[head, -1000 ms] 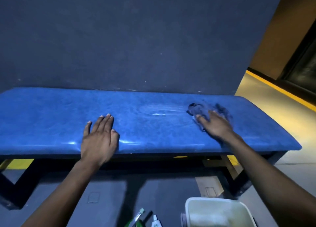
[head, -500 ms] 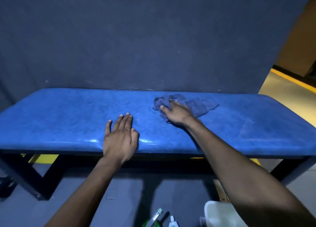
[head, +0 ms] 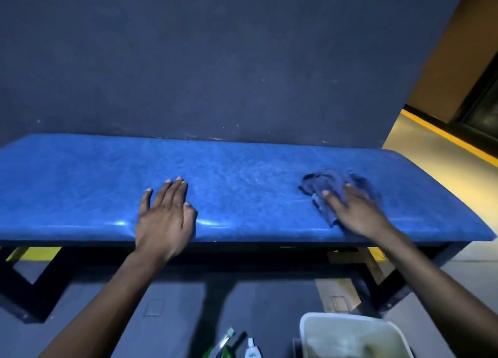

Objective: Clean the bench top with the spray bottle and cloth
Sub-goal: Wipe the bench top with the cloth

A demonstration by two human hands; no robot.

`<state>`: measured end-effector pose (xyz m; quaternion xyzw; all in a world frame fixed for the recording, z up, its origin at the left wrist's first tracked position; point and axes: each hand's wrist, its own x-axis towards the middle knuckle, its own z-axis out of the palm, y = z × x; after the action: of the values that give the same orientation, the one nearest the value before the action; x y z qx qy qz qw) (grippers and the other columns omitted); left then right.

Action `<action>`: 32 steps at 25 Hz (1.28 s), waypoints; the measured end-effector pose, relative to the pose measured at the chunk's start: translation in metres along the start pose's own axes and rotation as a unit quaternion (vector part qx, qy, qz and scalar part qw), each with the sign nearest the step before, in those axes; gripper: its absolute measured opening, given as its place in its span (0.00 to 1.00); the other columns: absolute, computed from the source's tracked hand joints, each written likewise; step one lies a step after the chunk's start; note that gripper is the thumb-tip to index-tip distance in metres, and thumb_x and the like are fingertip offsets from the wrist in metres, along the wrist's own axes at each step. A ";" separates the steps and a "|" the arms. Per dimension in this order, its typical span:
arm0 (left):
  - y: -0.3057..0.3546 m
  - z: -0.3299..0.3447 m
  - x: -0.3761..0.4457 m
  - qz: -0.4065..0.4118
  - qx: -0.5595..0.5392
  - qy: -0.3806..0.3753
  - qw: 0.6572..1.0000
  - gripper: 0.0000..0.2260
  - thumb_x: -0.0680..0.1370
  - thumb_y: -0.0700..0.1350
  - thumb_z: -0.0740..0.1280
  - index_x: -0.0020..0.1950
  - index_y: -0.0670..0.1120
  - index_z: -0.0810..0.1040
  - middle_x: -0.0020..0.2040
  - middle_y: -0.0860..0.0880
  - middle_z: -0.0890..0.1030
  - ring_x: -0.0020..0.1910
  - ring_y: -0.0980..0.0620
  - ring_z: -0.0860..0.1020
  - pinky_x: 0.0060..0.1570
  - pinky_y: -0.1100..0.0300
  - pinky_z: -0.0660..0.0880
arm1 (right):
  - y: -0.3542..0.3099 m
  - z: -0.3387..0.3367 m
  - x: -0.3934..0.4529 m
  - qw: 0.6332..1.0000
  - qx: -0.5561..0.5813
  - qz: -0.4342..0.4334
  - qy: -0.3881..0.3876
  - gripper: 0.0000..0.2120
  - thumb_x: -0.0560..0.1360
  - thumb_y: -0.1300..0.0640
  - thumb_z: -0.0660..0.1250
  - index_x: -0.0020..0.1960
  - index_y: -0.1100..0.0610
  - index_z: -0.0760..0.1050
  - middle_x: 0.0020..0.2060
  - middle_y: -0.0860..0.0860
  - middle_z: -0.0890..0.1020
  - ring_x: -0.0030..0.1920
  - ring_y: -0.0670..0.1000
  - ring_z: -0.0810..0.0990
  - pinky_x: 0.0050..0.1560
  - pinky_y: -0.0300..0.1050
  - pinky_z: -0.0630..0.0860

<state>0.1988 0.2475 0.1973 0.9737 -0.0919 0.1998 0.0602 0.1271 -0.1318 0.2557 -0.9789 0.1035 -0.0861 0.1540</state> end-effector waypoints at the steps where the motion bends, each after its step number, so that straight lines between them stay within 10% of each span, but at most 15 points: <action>1: 0.001 0.000 0.000 -0.005 -0.002 0.001 1.000 0.29 0.79 0.52 0.45 0.76 0.43 0.68 0.78 0.48 0.68 0.78 0.50 0.64 0.77 0.43 0.56 | 0.007 -0.002 0.015 0.999 -0.026 0.044 -0.003 0.26 0.83 0.40 0.52 0.73 0.53 0.72 0.73 0.59 0.73 0.75 0.59 0.68 0.74 0.57 0.60; 7: 0.002 0.001 -0.001 -0.009 -0.002 0.006 1.000 0.30 0.79 0.52 0.45 0.77 0.44 0.68 0.79 0.49 0.68 0.79 0.51 0.64 0.78 0.43 0.55 | -0.095 0.050 0.102 0.998 0.009 0.002 -0.057 0.38 0.73 0.32 0.41 0.69 0.51 0.74 0.71 0.55 0.76 0.73 0.59 0.72 0.74 0.59 0.65; 11: -0.001 0.002 0.001 -0.001 0.004 0.010 1.000 0.29 0.79 0.52 0.47 0.76 0.44 0.69 0.78 0.49 0.69 0.78 0.50 0.65 0.77 0.43 0.56 | -0.167 0.064 0.062 0.978 0.027 -0.170 -0.116 0.23 0.84 0.44 0.50 0.72 0.51 0.72 0.72 0.54 0.75 0.75 0.56 0.69 0.74 0.51 0.62; 16: -0.001 0.004 0.000 0.002 0.001 0.012 1.000 0.29 0.79 0.51 0.47 0.76 0.43 0.69 0.78 0.48 0.69 0.78 0.50 0.65 0.77 0.44 0.56 | -0.087 0.031 0.006 0.963 0.045 -0.241 -0.115 0.22 0.84 0.43 0.52 0.71 0.50 0.72 0.71 0.51 0.76 0.74 0.50 0.69 0.76 0.49 0.63; 21: -0.001 0.002 0.000 0.000 0.000 0.012 1.000 0.29 0.79 0.51 0.46 0.76 0.43 0.69 0.78 0.48 0.69 0.78 0.50 0.65 0.77 0.44 0.55 | -0.031 0.011 0.082 0.990 0.027 -0.105 -0.085 0.21 0.82 0.38 0.49 0.52 0.44 0.79 0.53 0.44 0.84 0.64 0.52 0.78 0.70 0.59 0.69; 25: -0.002 0.003 0.000 -0.001 0.009 0.009 1.000 0.29 0.80 0.52 0.46 0.77 0.44 0.69 0.78 0.49 0.68 0.78 0.50 0.64 0.77 0.43 0.56 | -0.022 0.032 0.139 0.996 -0.036 -0.003 -0.083 0.33 0.75 0.30 0.42 0.65 0.44 0.75 0.73 0.46 0.73 0.77 0.55 0.65 0.77 0.63 0.57; 32: 0.001 0.000 -0.002 -0.004 0.012 -0.002 1.000 0.29 0.80 0.52 0.45 0.77 0.44 0.68 0.78 0.49 0.68 0.79 0.50 0.64 0.77 0.43 0.55 | -0.080 0.007 0.005 0.976 0.035 -0.178 -0.119 0.22 0.85 0.46 0.55 0.77 0.50 0.67 0.78 0.54 0.68 0.80 0.52 0.59 0.75 0.38 0.50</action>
<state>0.1973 0.2463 0.1965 0.9750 -0.0863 0.1988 0.0495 0.1476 -0.0565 0.2756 -0.9789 -0.0948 0.0016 0.1813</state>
